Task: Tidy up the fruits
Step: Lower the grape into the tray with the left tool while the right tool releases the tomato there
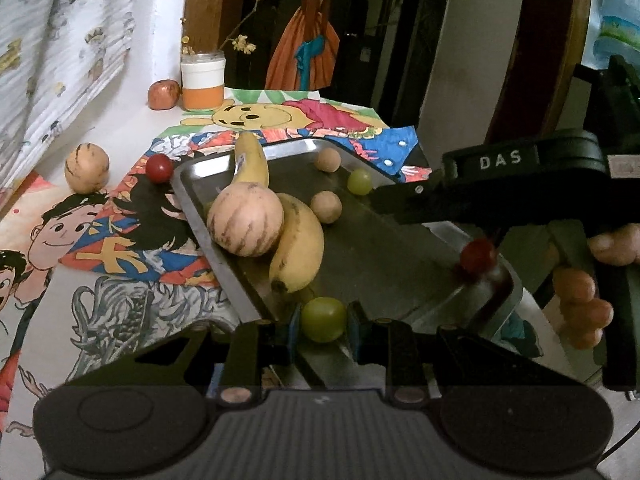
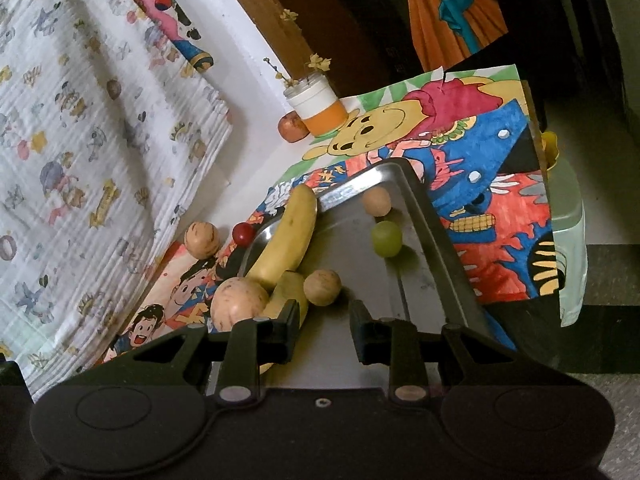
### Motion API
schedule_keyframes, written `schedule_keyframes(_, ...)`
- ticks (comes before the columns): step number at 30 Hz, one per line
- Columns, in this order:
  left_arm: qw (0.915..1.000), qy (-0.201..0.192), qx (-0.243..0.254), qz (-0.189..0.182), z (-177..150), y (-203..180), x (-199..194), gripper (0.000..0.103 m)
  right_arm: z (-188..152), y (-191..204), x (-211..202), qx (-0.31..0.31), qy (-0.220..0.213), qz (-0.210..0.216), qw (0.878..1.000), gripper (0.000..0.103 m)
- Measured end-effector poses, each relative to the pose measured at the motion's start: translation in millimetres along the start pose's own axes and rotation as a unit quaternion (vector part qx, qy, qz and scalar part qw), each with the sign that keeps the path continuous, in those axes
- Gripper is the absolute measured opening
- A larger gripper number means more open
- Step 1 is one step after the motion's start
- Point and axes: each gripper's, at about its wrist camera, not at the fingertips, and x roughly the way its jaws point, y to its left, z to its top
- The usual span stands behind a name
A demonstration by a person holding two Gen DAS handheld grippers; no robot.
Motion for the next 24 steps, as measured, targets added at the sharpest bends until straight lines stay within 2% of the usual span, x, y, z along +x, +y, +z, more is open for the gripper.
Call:
schedule_keyframes(4, 1.0000, 0.000, 0.002, 0.005, -0.1, -1.4, 0.1, 0.028, -1.3, 0.3, -4.4, -0.001, -0.003, 0.004, 1.000, 0.032)
schedule_keyframes(10, 1.0000, -0.002, -0.001, 0.006, -0.1, -1.9, -5.0, 0.035, -1.0, 3.3, -13.9, 0.000, -0.009, 0.004, 1.000, 0.041)
schedule_keyframes(13, 0.9999, -0.010, -0.004, 0.003, 1.0, -1.6, -12.8, 0.047, -0.7, 6.3, -22.7, -0.003, -0.014, 0.002, 1.000, 0.047)
schedule_keyframes(14, 0.9999, -0.014, -0.005, 0.003, 1.4, -1.8, -16.4, 0.056, -0.6, 8.0, -26.2, -0.004, -0.017, 0.000, 1.000, 0.049)
schedule_keyframes(15, 0.9998, -0.021, -0.006, 0.006, 1.4, -1.8, -21.4, 0.059, -0.7, 9.8, -30.1, -0.005, -0.019, 0.000, 1.000, 0.052)
schedule_keyframes(19, 0.9993, -0.033, -0.012, 0.010, 2.1, 2.3, -38.0, 0.066, -2.8, 18.0, -47.1, -0.012, -0.030, 0.000, 0.999, 0.061)
schedule_keyframes(24, 0.9982, -0.047, -0.030, 0.022, -1.8, 13.0, -61.3, 0.083, -10.2, 30.5, -71.0, -0.020, -0.043, -0.002, 0.999, 0.077)
